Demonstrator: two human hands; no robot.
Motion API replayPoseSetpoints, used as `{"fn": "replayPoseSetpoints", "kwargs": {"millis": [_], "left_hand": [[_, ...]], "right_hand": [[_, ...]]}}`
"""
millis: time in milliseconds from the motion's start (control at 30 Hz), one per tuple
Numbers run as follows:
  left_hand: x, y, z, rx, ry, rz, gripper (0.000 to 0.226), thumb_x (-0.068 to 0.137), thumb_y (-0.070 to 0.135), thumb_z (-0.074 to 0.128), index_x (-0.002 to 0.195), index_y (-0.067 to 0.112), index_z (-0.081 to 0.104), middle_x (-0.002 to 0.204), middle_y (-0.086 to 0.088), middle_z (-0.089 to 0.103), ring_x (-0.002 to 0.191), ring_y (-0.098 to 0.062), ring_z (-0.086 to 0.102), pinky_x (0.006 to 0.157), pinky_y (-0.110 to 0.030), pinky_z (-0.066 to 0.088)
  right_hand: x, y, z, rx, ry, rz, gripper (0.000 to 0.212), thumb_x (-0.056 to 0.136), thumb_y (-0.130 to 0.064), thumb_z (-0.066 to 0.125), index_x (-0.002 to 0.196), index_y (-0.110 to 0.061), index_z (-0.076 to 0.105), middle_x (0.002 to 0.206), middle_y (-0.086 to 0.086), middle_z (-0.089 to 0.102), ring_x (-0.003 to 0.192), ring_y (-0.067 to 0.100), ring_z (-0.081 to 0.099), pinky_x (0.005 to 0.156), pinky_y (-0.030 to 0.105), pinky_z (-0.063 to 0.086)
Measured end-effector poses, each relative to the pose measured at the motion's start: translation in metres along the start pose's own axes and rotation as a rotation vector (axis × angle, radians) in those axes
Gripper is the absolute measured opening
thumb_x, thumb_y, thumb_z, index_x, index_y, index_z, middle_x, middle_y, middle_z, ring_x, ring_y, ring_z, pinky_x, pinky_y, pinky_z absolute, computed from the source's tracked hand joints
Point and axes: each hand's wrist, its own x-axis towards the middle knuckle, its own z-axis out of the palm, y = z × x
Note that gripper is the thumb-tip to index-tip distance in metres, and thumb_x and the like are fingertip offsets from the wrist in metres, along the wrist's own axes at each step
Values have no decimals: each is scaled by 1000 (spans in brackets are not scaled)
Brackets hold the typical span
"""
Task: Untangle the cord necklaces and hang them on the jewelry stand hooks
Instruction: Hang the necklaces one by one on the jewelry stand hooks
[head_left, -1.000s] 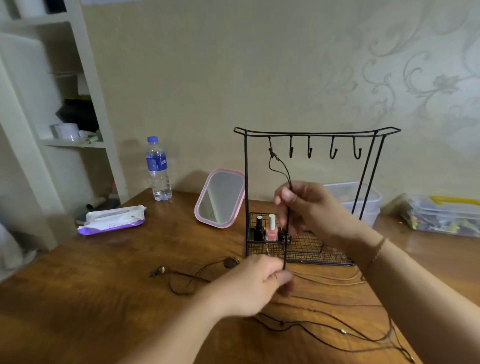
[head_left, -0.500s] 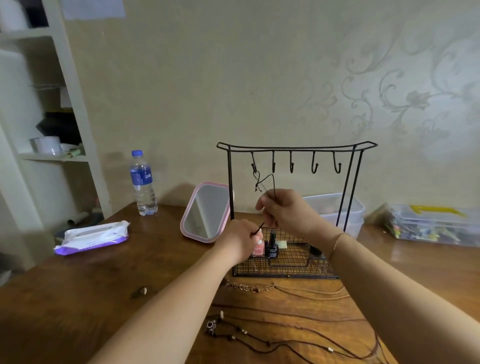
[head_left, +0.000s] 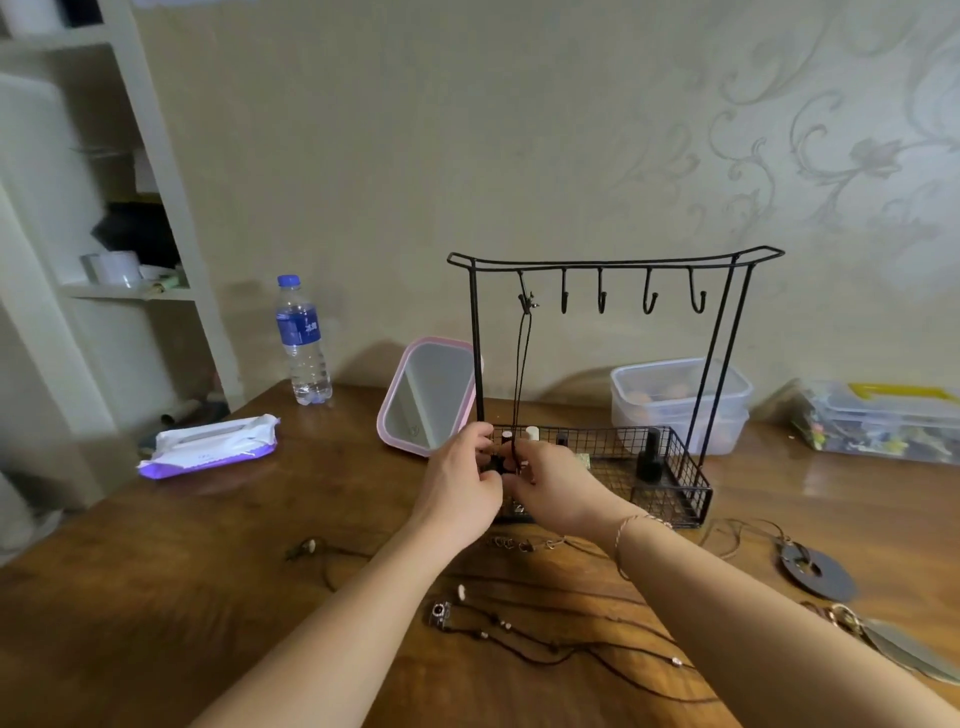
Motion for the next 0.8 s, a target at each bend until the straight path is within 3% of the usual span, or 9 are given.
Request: {"fn": "replayPoseSetpoints", "kwargs": {"millis": [100, 200, 267, 333, 433, 533, 667, 800], "left_hand": [[-7, -8, 0, -39, 42, 21, 49, 91, 4, 58, 135, 21, 50, 128, 2, 59, 113, -11, 57, 96, -22, 47], [-15, -16, 0, -16, 111, 88, 38, 88, -1, 60, 121, 17, 60, 113, 2, 62, 96, -7, 61, 82, -11, 48], [-23, -23, -4, 27, 126, 212, 28, 87, -4, 61, 106, 15, 64, 103, 3, 62, 88, -4, 60, 75, -7, 48], [-33, -28, -13, 70, 32, 359, 23, 87, -3, 61, 96, 18, 66, 96, 9, 60, 87, -1, 59, 74, -8, 47], [-50, -31, -26, 168, -268, 473, 19, 90, 10, 62, 90, 29, 64, 97, 17, 57, 94, -1, 58, 82, -19, 50], [-68, -35, -35, 284, -407, 549, 8, 90, 29, 63, 97, 30, 66, 104, 20, 56, 105, 1, 51, 93, -25, 46], [-83, -39, -35, 373, -459, 610, 30, 89, 55, 56, 107, 33, 67, 113, 22, 54, 112, 3, 43, 98, -26, 41], [-88, -35, -14, 486, -445, 690, 42, 92, 61, 48, 118, 32, 62, 134, 14, 48, 128, -7, 30, 107, -26, 23]], "right_hand": [[-9, 4, 6, -33, 29, -9, 32, 88, -17, 62, 120, -13, 58, 110, 1, 61, 102, 21, 61, 82, 24, 47], [-20, 12, 1, -40, 204, -8, 48, 88, -17, 62, 135, -12, 52, 124, 3, 60, 103, 19, 63, 88, 25, 48], [-29, 19, -10, -44, 334, -4, 41, 89, -17, 61, 130, -14, 58, 118, 1, 65, 94, 15, 64, 86, 28, 52], [-42, 25, -24, -119, 390, -47, 25, 88, -15, 62, 112, -18, 69, 103, -3, 69, 82, 9, 62, 77, 29, 55], [-70, 24, -36, -204, 143, -177, 11, 85, -24, 63, 91, -27, 71, 85, -15, 67, 70, -5, 54, 66, 21, 49], [-103, 13, -32, -296, -163, -268, 15, 83, -42, 61, 90, -31, 69, 89, -18, 62, 77, -7, 52, 67, 14, 42], [-128, 14, -15, -391, -199, -327, 30, 82, -56, 53, 100, -35, 64, 107, -18, 58, 99, 8, 52, 79, 28, 49], [-132, 16, -5, -359, -173, -273, 18, 85, -40, 59, 101, -35, 64, 108, -15, 60, 105, 11, 53, 82, 32, 50]]}}
